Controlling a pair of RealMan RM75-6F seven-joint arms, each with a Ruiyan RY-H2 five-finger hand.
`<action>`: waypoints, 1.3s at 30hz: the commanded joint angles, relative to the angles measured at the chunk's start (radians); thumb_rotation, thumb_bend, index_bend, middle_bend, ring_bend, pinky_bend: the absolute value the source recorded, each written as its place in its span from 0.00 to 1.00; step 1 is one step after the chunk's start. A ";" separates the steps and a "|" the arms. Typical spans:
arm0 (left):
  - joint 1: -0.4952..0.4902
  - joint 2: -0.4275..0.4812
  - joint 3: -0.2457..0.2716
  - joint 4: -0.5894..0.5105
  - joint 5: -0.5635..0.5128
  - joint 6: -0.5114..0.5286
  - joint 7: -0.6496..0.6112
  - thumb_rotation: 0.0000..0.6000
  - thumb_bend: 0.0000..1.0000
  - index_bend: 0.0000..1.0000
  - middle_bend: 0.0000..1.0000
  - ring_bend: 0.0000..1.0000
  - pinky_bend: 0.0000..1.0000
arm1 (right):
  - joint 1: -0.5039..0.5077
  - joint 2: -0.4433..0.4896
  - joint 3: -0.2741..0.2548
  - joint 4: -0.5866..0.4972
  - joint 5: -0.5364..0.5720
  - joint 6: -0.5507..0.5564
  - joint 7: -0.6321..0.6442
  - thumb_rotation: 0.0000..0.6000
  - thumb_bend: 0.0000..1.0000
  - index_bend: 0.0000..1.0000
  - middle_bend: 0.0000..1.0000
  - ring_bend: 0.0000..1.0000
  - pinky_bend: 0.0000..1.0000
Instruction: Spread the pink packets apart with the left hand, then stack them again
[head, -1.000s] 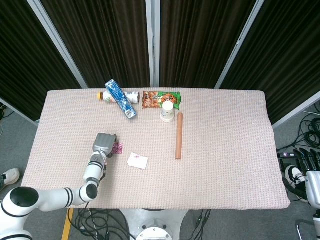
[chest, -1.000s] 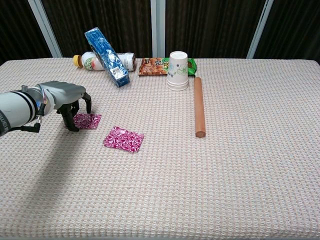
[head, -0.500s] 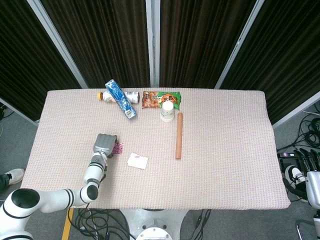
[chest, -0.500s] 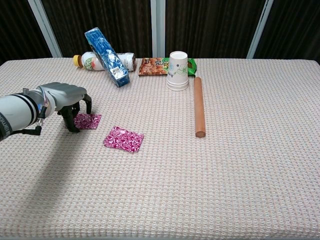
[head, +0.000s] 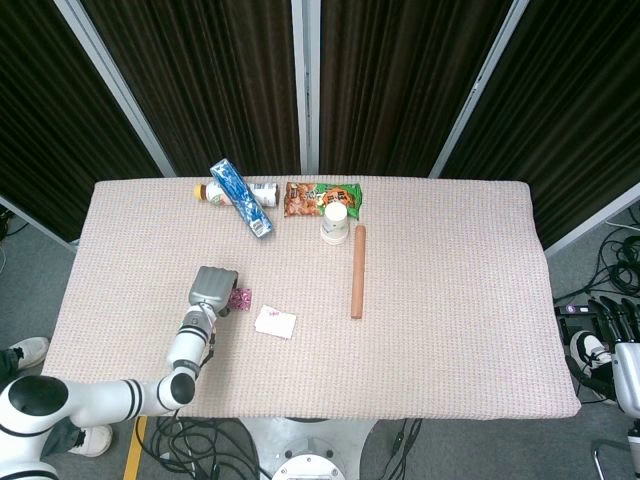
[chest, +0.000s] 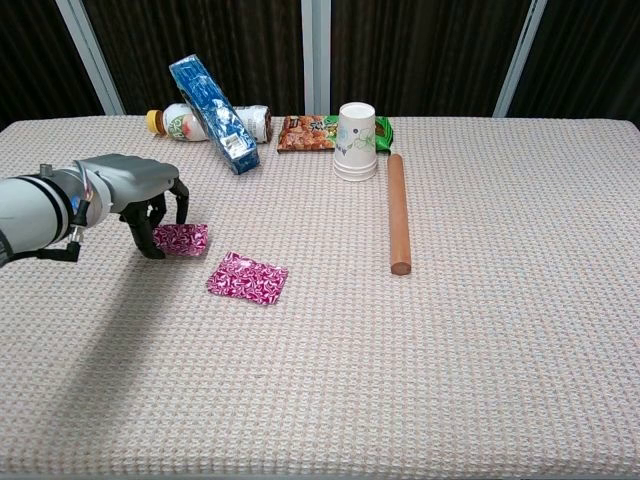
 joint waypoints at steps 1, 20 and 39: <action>-0.007 0.041 -0.011 -0.101 0.015 0.016 0.006 1.00 0.26 0.49 0.83 0.82 0.89 | -0.001 -0.001 0.000 0.003 0.000 0.001 0.004 0.82 0.16 0.11 0.09 0.00 0.00; -0.083 -0.045 0.043 -0.172 0.082 0.079 0.127 1.00 0.26 0.48 0.83 0.82 0.89 | -0.010 0.002 -0.003 0.014 0.006 0.004 0.022 0.82 0.16 0.11 0.09 0.00 0.00; -0.105 -0.097 0.038 -0.135 0.021 0.089 0.180 1.00 0.25 0.46 0.83 0.82 0.89 | -0.016 0.001 -0.003 0.020 0.013 0.003 0.029 0.83 0.16 0.11 0.09 0.00 0.00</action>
